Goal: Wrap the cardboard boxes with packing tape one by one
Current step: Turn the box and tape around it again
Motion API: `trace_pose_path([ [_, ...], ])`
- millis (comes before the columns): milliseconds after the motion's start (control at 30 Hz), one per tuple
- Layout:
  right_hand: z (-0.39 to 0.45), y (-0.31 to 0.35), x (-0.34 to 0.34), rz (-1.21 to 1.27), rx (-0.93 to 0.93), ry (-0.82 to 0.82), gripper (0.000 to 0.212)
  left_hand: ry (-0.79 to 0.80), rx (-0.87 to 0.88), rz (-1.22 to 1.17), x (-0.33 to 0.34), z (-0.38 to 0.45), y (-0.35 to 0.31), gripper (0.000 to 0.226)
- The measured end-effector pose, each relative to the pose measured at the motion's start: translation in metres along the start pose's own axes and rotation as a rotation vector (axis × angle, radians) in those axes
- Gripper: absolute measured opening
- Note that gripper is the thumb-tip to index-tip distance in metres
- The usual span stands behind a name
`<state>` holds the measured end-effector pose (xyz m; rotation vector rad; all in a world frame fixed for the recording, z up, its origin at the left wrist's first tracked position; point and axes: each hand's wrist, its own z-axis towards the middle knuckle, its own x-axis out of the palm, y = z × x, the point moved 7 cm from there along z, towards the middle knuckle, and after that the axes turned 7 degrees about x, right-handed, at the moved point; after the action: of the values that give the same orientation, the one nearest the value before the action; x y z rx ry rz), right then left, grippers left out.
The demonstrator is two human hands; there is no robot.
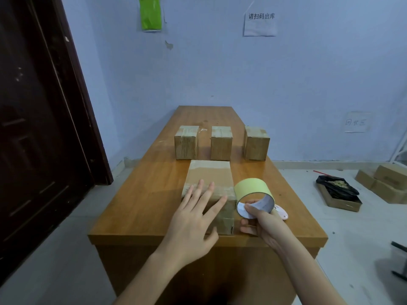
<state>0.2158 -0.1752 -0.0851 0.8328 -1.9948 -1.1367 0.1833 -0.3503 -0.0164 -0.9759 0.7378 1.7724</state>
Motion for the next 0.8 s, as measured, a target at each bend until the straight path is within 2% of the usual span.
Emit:
trace_pose_path([
  [100, 0.0, 0.001, -0.001, -0.014, -0.005, -0.013, 0.006, -0.152, -0.1, -0.311, -0.012, -0.001, 0.012, 0.049],
  [167, 0.0, 0.0, -0.001, -0.022, -0.003, -0.013, 0.006, -0.17, -0.141, -0.195, -0.017, 0.006, 0.013, 0.051],
  [267, 0.001, -0.001, 0.001, -0.029, -0.005, -0.006, 0.005, -0.04, -0.053, 0.047, -0.007, 0.027, -0.012, 0.064],
  [333, 0.001, -0.003, 0.002, -0.024, -0.001, -0.013, 0.006, 0.022, -0.039, 0.095, 0.004, 0.033, -0.026, 0.06],
  [433, 0.0, -0.003, 0.002, -0.03, 0.001, -0.035, 0.005, 0.01, -0.045, 0.087, 0.008, 0.03, -0.027, 0.056],
  [533, 0.0, -0.002, 0.003, -0.033, 0.008, -0.035, 0.004, -0.039, -0.033, -0.093, 0.0, 0.029, -0.019, 0.06],
  [633, -0.002, 0.0, 0.003, -0.049, 0.01, -0.026, 0.005, -0.054, -0.201, -0.325, -0.011, 0.028, 0.008, 0.068],
  [700, -0.003, 0.001, 0.004, -0.05, 0.011, -0.025, 0.004, -0.088, -0.265, -0.163, -0.018, 0.02, 0.028, 0.071],
  [800, -0.004, 0.003, 0.006, -0.056, 0.015, -0.027, 0.003, 0.036, -0.209, 0.126, -0.009, 0.011, 0.038, 0.073],
])
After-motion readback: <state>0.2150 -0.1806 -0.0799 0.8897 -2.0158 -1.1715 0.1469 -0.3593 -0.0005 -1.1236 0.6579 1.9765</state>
